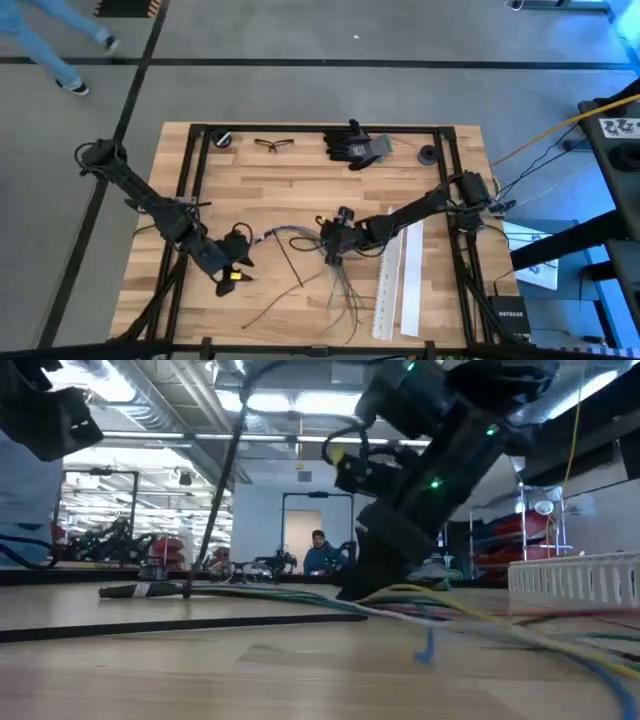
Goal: Ziptie cables
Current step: Wrap the zip tie on the cables
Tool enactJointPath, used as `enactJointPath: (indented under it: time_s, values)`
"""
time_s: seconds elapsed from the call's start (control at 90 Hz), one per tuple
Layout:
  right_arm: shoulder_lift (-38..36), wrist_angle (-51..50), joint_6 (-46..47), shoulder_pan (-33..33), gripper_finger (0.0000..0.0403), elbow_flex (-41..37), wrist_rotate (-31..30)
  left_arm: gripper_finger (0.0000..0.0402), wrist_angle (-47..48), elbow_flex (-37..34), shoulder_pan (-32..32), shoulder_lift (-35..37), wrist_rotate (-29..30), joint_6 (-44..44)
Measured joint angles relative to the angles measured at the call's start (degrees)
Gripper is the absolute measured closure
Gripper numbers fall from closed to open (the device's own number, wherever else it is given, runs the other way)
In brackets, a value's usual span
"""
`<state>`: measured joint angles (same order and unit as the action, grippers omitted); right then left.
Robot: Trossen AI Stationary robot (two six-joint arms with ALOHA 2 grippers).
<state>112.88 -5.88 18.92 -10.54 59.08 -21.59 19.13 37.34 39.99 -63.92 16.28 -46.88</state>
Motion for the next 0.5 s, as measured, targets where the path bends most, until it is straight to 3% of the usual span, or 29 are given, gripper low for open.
enactJointPath:
  time_s: [0.289,0.5]
  values:
    - [-2.0,-4.0,-6.0,8.1,0.0223,1.5,-3.2,0.0208,0.3,0.0,0.8,0.0,2.2,-1.1]
    - [-7.4,-12.2,-10.2,8.8,0.0223,6.8,-3.2,0.0208,1.4,0.0,0.8,0.0,2.5,-1.6]
